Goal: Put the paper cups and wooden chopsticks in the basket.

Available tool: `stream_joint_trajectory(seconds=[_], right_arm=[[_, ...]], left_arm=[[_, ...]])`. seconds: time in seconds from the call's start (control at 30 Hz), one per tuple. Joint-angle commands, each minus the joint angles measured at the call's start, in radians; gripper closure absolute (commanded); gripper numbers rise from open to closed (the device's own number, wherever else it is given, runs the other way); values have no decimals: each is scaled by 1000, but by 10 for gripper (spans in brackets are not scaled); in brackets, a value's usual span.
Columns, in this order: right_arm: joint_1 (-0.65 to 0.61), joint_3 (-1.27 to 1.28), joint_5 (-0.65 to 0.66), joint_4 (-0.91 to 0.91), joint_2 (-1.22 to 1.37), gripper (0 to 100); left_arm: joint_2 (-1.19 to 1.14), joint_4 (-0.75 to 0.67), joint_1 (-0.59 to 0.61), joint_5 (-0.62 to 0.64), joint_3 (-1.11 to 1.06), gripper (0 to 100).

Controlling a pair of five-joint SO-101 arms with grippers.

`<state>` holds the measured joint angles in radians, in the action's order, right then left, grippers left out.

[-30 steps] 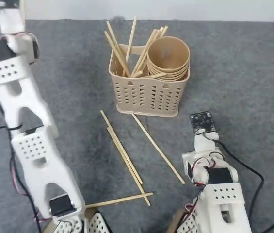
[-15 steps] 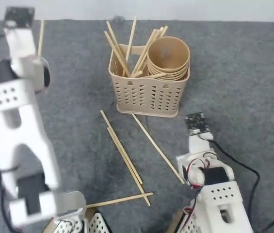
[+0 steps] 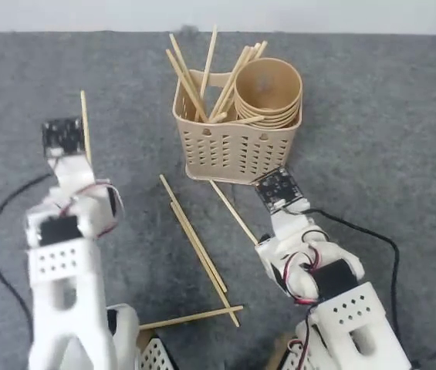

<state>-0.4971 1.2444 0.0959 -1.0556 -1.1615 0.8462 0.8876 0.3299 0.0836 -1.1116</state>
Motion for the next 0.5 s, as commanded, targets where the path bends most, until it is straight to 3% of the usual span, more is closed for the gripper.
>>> stream_joint_trajectory(seconds=[0.0, 0.17, 0.47], right_arm=[[-35, -63, 12, 64, 85, 824], [-87, -64, 11, 217, 308, 824], [-114, -75, 14, 595, 711, 906]], left_arm=[[83, -130, -55, 150, -128, 988], [146, -292, -32, 230, -225, 988], [298, -307, -26, 232, -311, 988]])
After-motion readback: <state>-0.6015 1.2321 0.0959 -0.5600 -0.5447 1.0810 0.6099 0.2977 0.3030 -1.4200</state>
